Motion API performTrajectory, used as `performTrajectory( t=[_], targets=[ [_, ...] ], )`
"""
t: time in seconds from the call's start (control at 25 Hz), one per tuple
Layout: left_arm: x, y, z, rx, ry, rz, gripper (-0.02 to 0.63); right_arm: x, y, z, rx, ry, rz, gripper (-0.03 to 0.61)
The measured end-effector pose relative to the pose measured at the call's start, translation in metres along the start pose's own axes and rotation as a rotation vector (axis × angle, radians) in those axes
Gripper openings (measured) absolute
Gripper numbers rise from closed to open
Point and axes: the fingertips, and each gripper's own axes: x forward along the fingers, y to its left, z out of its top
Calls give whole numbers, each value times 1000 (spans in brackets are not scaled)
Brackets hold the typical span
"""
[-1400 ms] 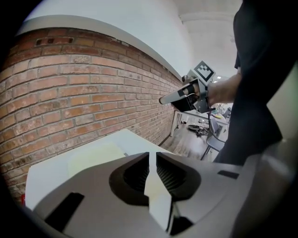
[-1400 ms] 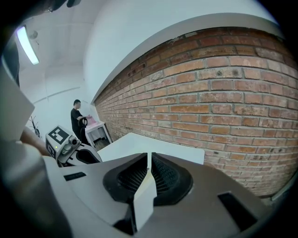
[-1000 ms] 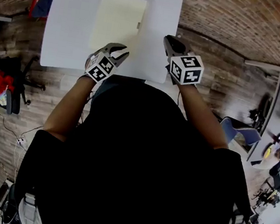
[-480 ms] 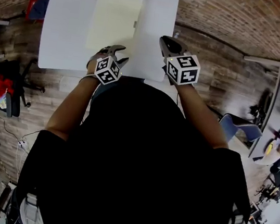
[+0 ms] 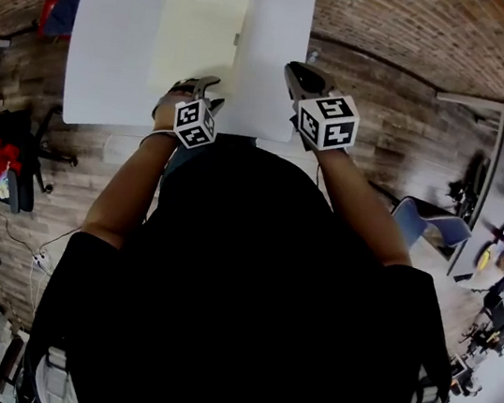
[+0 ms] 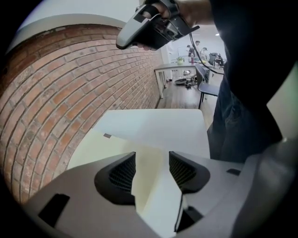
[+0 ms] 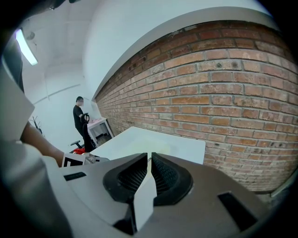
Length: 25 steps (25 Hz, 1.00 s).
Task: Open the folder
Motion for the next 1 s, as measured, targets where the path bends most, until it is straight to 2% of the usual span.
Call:
performTrajectory(
  t=[0.16,0.44,0.6,1.0],
  targets=[
    [6,1,-3,61,25,34,232,-1,-1,-4,3,6,0,49],
    [15,2,-2,94,33,53,230,0,-2,-10,13,18,0,49],
    [19,1,3,121,32,58,204,0,-3,-12,18,23,0,49],
    [18,1,12,119,9,59,143,0,-5,-16,20,33,10,49]
  ],
)
